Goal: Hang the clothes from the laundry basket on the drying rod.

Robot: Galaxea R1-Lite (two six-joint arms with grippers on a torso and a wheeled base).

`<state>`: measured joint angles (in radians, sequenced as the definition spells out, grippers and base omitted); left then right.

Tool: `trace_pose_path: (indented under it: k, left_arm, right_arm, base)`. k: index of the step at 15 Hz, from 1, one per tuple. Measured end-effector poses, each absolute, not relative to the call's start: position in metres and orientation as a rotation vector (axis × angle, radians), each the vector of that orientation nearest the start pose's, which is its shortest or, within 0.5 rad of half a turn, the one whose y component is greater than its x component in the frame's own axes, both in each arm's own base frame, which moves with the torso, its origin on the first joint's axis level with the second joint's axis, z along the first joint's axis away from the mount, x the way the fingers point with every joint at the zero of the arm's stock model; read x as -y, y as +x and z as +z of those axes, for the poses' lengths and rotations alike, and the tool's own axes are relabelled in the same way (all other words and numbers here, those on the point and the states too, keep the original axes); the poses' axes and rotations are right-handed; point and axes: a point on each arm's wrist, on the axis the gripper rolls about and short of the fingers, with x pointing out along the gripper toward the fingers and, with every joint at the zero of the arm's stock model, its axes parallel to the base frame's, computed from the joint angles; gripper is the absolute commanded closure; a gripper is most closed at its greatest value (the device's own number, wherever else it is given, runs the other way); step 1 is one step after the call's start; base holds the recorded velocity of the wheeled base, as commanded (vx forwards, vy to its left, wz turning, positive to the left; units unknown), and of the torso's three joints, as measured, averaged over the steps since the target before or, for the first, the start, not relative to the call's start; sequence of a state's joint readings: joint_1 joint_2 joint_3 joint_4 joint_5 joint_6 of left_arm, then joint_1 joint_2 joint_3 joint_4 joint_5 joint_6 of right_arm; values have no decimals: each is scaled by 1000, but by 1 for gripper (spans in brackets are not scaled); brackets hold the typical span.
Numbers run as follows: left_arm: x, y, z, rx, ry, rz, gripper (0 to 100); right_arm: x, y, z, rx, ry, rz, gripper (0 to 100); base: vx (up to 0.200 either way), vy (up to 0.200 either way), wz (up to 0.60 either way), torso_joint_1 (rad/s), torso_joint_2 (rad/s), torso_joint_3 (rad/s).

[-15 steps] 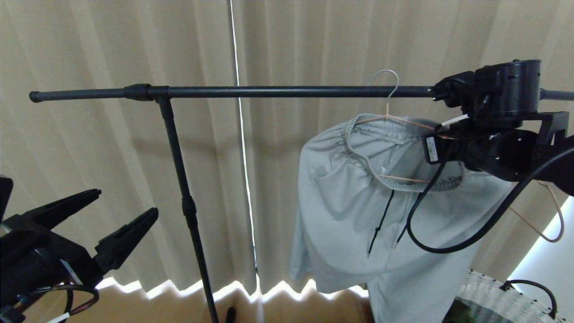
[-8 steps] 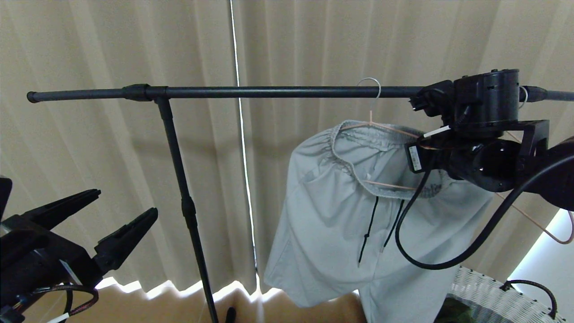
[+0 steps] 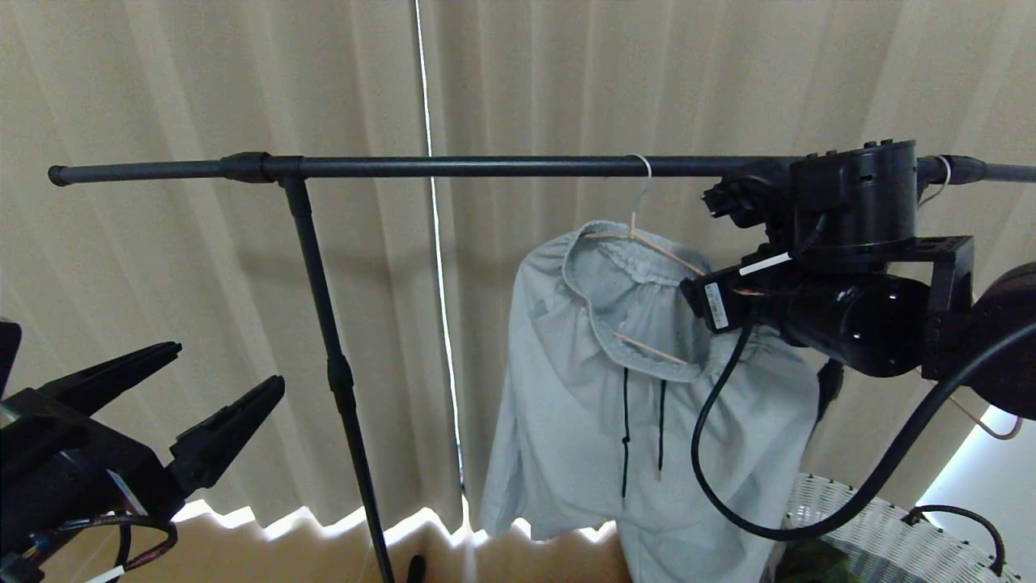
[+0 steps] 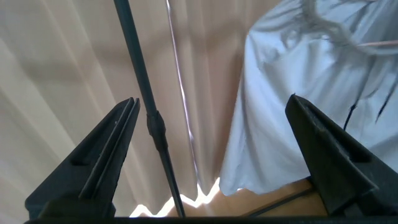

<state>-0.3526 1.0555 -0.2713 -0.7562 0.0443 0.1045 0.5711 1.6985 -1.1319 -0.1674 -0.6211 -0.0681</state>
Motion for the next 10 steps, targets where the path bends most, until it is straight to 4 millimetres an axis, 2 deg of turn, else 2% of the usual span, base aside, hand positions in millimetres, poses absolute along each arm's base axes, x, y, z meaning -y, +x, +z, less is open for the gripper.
trace_pose_path:
  k: [4,7,10]
  left_arm:
    - [44,124,189,-10,109,-307,0]
    - [44,124,189,-11,109,-306,0]
    - [44,124,187,-16,111,-303,0]
  right_arm:
    - [-168,269,222,-231,-190,172,0]
    - [-166,265,216,-214,-174,207,0]
    - [-160,256,224,-180,-156,206,0]
  base:
    - [0,0,0,0,0,0]
    - [0,0,0,0,0,0]
    - [0,0,0,0,0,0]
